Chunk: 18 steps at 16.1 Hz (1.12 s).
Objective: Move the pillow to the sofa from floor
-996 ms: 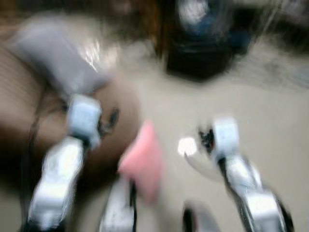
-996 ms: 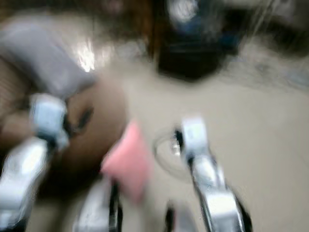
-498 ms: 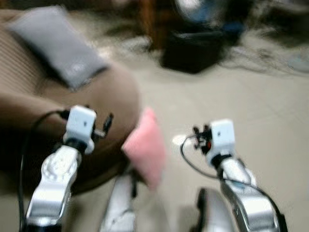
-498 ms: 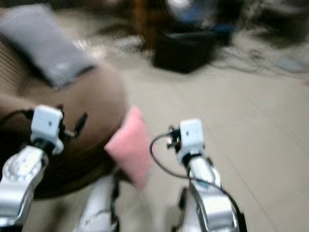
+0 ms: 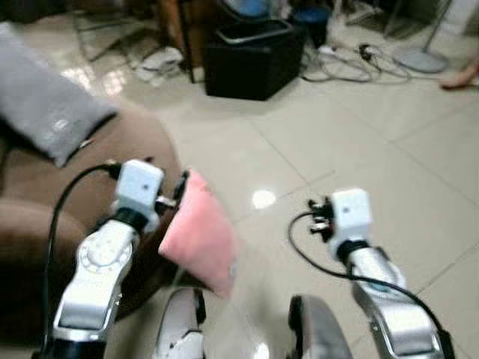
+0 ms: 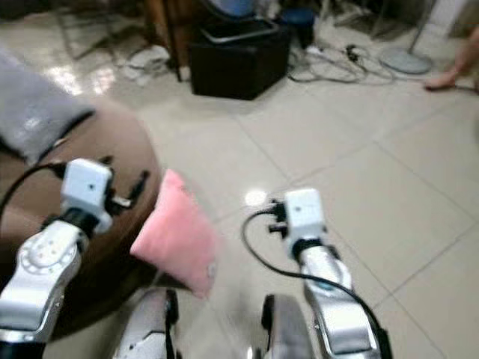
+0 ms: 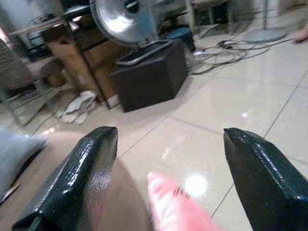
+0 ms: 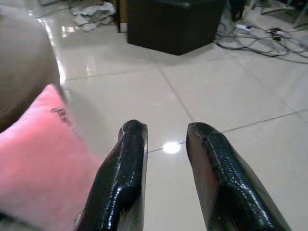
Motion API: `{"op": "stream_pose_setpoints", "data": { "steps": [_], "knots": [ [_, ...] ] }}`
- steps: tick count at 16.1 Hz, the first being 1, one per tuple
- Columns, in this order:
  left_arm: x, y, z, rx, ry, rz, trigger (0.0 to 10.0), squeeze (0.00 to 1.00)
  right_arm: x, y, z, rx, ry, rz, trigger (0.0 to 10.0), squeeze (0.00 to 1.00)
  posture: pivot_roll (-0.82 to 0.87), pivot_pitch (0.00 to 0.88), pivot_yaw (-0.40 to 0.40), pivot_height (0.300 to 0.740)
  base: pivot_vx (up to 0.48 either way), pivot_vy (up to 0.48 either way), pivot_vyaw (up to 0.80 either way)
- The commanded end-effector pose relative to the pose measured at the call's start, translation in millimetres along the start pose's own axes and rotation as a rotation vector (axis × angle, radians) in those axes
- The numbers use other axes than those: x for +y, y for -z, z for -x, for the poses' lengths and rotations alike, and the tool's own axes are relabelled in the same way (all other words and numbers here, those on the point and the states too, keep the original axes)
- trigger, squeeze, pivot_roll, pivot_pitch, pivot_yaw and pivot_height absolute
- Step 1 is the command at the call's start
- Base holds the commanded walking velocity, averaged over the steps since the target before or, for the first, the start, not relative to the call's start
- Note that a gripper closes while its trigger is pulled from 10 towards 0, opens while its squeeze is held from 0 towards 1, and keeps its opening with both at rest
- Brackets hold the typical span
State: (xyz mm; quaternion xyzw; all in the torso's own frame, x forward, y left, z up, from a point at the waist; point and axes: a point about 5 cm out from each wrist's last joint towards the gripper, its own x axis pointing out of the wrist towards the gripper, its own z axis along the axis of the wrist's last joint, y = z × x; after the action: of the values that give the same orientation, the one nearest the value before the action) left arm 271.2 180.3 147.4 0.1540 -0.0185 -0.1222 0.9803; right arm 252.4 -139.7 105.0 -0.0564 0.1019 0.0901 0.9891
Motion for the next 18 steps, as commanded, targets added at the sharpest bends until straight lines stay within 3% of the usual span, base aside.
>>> {"op": "stream_pose_setpoints", "data": {
  "steps": [1,2,4,7,12,15,18],
  "knots": [
    [10.6,6.4,4.5,0.034,-0.035,-0.017,10.0,0.00,10.7,-6.9,-2.6,-0.025,-0.047,0.007,10.0,0.00,0.00,0.097,0.025,0.591,0.368,0.000,0.00],
    [11.6,6.9,5.3,0.037,-0.038,-0.021,10.0,0.00,16.5,-3.4,-2.4,0.001,-0.108,0.100,10.0,0.00,0.00,0.098,0.024,0.591,0.368,0.000,0.00],
    [12.7,7.4,6.0,0.040,-0.042,-0.026,10.0,0.00,17.6,-2.5,-2.6,0.007,-0.121,0.126,10.0,0.00,0.00,0.100,0.025,0.591,0.368,0.000,0.80],
    [14.4,8.2,7.7,0.046,-0.047,-0.028,10.0,0.00,16.4,-0.4,-2.3,0.011,-0.109,0.056,10.0,0.00,0.00,0.102,0.026,0.591,0.338,0.000,0.53],
    [13.5,12.9,6.1,0.070,-0.009,-0.054,10.0,0.00,17.3,5.0,-0.3,0.042,-0.137,0.074,10.0,0.00,0.00,0.108,0.027,0.586,0.000,0.000,0.00],
    [7.7,19.4,-1.8,0.070,0.081,-0.005,10.0,0.00,18.2,7.2,1.3,0.052,-0.153,0.059,10.0,0.00,0.00,0.116,0.024,0.551,0.000,0.000,0.00],
    [3.5,25.7,-12.8,0.101,0.151,-0.015,10.0,0.00,17.4,10.4,3.4,0.063,-0.165,0.062,10.0,0.00,0.00,0.125,0.023,0.521,0.000,0.000,0.00]
  ]
}}
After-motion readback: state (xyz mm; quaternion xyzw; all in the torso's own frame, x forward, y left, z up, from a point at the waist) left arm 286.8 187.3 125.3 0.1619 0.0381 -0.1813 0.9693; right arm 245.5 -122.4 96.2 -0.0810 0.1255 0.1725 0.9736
